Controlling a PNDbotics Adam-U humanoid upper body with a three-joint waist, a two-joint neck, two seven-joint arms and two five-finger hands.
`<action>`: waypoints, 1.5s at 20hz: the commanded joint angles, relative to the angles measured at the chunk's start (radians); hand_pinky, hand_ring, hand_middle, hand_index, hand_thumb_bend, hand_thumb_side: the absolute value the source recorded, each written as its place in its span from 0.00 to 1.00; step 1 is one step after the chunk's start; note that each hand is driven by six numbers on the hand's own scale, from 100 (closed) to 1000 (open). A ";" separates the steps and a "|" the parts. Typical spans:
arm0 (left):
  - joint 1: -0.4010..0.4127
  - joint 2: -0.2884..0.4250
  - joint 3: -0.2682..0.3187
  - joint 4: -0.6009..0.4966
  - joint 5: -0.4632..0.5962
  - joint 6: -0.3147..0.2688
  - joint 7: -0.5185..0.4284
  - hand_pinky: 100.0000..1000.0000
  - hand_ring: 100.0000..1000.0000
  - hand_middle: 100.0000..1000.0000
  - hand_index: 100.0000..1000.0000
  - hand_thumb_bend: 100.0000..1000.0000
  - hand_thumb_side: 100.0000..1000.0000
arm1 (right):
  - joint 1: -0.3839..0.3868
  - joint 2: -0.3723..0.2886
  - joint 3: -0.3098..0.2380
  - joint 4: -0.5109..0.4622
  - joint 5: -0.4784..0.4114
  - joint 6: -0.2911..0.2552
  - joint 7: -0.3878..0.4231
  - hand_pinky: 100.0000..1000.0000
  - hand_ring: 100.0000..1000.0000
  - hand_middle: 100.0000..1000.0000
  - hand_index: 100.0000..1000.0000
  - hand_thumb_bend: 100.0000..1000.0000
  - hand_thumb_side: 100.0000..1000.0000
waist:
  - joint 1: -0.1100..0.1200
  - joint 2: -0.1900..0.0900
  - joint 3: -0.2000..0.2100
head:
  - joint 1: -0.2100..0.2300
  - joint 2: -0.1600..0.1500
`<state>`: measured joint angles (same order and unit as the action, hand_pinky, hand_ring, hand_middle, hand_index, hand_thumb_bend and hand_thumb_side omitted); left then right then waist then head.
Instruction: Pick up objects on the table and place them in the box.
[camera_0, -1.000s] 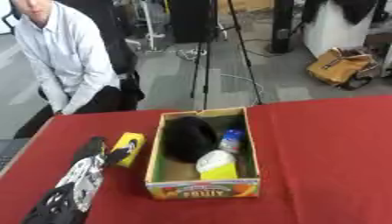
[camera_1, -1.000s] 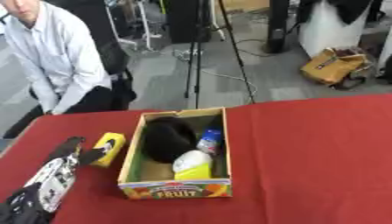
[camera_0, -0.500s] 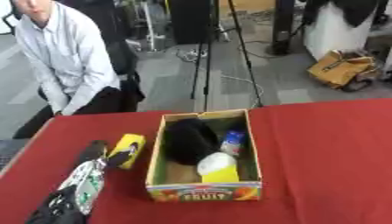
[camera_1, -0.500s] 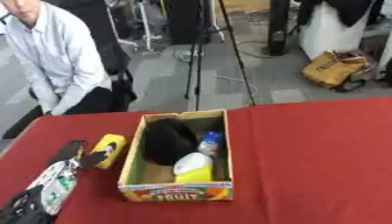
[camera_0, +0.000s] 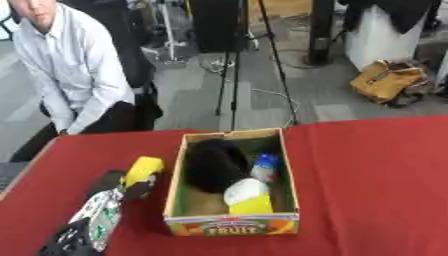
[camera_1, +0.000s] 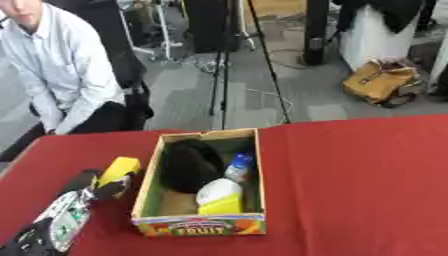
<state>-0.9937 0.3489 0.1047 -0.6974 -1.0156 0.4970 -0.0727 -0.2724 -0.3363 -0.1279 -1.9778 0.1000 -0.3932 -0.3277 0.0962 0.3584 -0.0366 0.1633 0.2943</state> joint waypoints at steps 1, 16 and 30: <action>-0.026 0.042 0.009 -0.007 -0.014 0.007 0.007 1.00 1.00 1.00 1.00 0.54 1.00 | -0.009 -0.009 -0.001 -0.022 -0.010 -0.002 0.008 0.92 0.87 0.69 0.71 0.00 1.00 | -0.006 -0.015 0.000 | 0.004 -0.014; -0.024 0.034 0.008 0.015 -0.010 0.010 -0.042 1.00 1.00 1.00 1.00 0.58 1.00 | -0.011 -0.008 -0.002 -0.022 -0.020 -0.005 0.006 0.93 0.87 0.68 0.71 0.00 1.00 | -0.007 -0.011 -0.006 | 0.006 -0.013; -0.026 0.024 0.010 0.022 -0.002 -0.003 -0.090 1.00 1.00 1.00 1.00 0.51 1.00 | -0.010 -0.007 -0.002 -0.022 -0.025 -0.006 0.004 0.93 0.88 0.68 0.71 0.00 1.00 | -0.005 -0.011 -0.009 | 0.006 -0.014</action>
<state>-1.0020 0.3565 0.1110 -0.6674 -1.0233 0.4965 -0.1533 -0.2729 -0.3363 -0.1266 -1.9778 0.0785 -0.3991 -0.3232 0.0953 0.3642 -0.0438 0.1684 0.2871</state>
